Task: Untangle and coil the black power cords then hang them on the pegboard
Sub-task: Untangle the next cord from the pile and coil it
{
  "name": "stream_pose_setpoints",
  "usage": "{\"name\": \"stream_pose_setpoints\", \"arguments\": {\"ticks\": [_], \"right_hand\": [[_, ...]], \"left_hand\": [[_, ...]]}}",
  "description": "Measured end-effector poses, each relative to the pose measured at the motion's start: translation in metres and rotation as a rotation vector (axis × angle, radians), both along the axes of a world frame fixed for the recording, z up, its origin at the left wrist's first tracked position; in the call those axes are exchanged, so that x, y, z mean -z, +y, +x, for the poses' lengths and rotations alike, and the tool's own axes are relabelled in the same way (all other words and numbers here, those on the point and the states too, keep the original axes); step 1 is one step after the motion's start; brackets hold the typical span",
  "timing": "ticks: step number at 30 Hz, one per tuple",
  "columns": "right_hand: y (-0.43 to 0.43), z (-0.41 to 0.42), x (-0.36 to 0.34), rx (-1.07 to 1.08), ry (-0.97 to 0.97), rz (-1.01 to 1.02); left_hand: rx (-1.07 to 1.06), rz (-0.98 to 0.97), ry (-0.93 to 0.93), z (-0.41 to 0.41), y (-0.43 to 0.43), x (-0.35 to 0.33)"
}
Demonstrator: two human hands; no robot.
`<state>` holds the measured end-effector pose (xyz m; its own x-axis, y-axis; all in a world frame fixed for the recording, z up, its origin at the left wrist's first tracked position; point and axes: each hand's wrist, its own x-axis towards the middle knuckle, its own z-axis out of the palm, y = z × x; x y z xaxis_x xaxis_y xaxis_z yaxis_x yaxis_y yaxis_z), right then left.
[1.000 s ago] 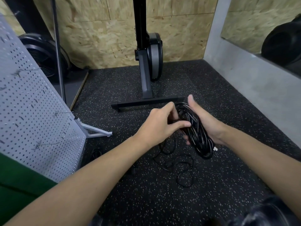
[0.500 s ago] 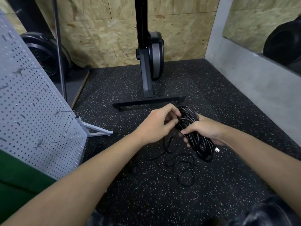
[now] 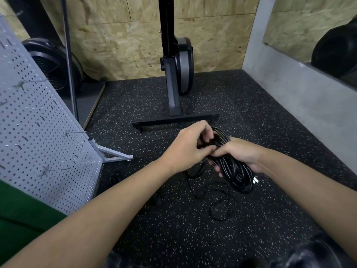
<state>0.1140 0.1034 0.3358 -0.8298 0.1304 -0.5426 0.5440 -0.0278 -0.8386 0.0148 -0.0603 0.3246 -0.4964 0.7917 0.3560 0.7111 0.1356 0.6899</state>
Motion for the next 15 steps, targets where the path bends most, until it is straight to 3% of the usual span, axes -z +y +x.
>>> {"name": "stream_pose_setpoints", "arguments": {"ticks": [8, 15], "right_hand": [[0.024, 0.002, -0.005, 0.085, 0.051, 0.04], [0.015, 0.006, 0.005, -0.108, -0.129, 0.12]], "left_hand": [[-0.006, -0.328, -0.247, -0.033, -0.02, 0.018], [-0.056, 0.003, 0.108, -0.019, -0.007, 0.0]]}}
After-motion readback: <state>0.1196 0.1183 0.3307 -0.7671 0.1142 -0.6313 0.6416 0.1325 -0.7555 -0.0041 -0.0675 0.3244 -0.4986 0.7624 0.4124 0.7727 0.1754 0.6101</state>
